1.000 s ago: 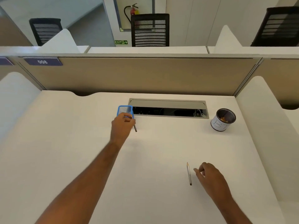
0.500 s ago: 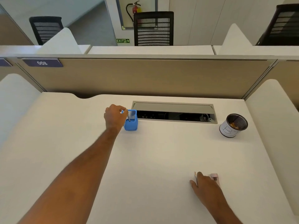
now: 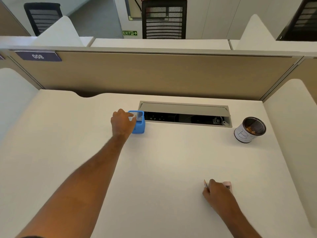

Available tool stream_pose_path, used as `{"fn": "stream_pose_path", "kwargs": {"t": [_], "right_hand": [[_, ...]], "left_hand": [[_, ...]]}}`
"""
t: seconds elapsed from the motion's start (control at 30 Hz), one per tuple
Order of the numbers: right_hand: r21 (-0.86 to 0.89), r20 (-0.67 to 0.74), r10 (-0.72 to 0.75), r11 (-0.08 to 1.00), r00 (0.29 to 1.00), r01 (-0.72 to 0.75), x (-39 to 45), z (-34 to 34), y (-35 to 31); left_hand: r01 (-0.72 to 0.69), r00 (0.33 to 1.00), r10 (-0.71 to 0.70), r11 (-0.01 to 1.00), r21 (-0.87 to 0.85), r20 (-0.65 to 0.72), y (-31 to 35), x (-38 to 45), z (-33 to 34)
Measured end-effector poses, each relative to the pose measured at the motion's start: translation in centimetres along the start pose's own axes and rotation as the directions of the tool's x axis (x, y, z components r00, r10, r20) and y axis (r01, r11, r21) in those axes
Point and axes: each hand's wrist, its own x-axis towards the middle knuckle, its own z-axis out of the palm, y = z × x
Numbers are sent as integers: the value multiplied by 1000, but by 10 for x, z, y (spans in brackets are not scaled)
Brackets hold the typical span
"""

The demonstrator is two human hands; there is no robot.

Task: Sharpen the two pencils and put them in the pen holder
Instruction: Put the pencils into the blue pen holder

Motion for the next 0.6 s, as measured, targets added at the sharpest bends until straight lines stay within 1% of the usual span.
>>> {"fn": "stream_pose_path", "kwargs": {"t": [0.1,0.17,0.23,0.33,0.43,0.53,0.6], "right_hand": [[51,-19,61,997,998,-60,0,-17,-12],[222,18,105,969,994,-107,-2,-27,-15],[383,65,158,908,985,-170,-3,-33,-16],[499,99,162,846,982,-189,-1,-51,-21],[575,84,96,808,992,-127,7,-75,-34],[661,3,-14,750,1000,9,24,-100,-55],[683,-39,-87,725,995,91,41,-118,-75]], "left_hand": [[50,998,-57,983,-175,-39,-5,-6,-1],[61,992,-89,958,-279,-90,-9,-22,2],[38,985,-92,941,-336,-146,-16,-47,9],[32,978,-109,920,-392,-176,-30,-93,28],[4,988,-63,927,-376,-143,-42,-139,52],[-91,995,74,947,-308,-65,-51,-176,77],[-164,985,170,964,-210,11,-55,-192,95]]}}
